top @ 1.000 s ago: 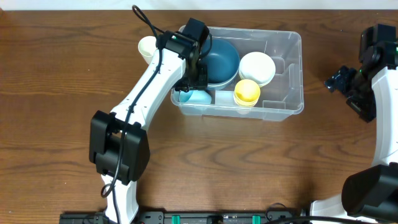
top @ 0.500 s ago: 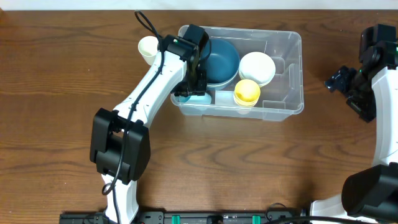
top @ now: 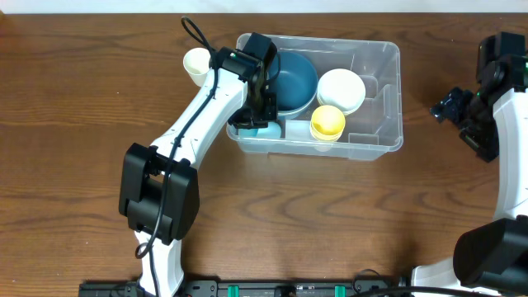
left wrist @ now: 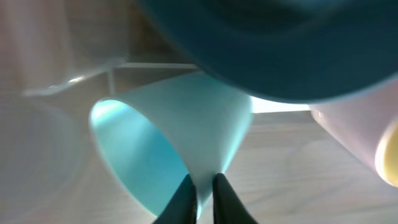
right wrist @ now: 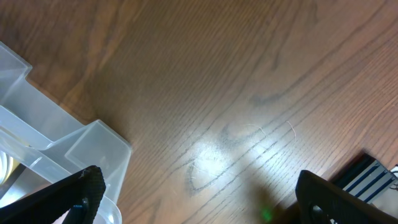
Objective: Pack container
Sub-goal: 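Lower the light-blue cup into the bin's front-left beside the teal bowl, then open the left gripper and withdraw it from the bin, then move the left gripper to the cream cup and grasp it, then carry the cream cup over the light-blue cup in the bin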
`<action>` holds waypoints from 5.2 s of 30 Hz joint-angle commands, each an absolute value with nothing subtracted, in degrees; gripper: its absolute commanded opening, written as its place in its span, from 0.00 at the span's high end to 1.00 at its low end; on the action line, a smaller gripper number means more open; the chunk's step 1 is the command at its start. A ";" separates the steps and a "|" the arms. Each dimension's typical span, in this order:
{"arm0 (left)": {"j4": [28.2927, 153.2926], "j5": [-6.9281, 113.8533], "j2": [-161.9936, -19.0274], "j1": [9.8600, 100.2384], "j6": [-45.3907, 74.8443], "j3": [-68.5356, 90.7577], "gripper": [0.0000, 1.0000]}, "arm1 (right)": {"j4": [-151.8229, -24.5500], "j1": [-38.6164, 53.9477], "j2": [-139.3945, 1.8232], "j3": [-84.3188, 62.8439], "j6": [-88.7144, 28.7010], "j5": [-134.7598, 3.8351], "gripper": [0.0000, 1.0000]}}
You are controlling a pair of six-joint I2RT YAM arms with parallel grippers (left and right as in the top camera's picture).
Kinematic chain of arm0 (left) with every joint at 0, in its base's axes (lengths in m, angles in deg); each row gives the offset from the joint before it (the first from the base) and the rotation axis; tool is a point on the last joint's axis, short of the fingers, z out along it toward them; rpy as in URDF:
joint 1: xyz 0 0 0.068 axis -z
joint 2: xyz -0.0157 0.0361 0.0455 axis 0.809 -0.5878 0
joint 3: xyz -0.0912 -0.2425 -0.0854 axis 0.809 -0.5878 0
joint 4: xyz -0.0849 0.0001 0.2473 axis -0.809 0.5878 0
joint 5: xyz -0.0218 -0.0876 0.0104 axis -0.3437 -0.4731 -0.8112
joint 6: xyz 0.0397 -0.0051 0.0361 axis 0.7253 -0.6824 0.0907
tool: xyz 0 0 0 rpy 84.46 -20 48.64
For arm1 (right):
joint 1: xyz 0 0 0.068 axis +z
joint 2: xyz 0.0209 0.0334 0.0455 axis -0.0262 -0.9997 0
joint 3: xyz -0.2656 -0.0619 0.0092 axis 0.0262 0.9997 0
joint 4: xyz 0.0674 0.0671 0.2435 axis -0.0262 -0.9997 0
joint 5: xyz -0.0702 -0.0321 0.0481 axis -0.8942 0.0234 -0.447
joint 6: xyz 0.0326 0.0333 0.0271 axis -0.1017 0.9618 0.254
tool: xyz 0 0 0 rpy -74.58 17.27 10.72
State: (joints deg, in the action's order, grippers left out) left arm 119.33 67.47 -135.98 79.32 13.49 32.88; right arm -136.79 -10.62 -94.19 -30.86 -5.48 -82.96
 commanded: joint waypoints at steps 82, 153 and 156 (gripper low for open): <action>105.25 75.04 -142.63 52.44 18.98 45.21 0.12 | -136.83 -10.86 -94.13 -30.70 -4.74 -83.13 0.01; 131.50 70.25 -115.88 80.02 25.56 44.55 0.94 | -136.83 -10.86 -94.13 -30.70 -4.74 -83.13 0.01; 131.81 70.27 -118.41 80.50 24.11 44.55 0.94 | -136.83 -10.86 -94.13 -30.70 -4.74 -83.13 0.01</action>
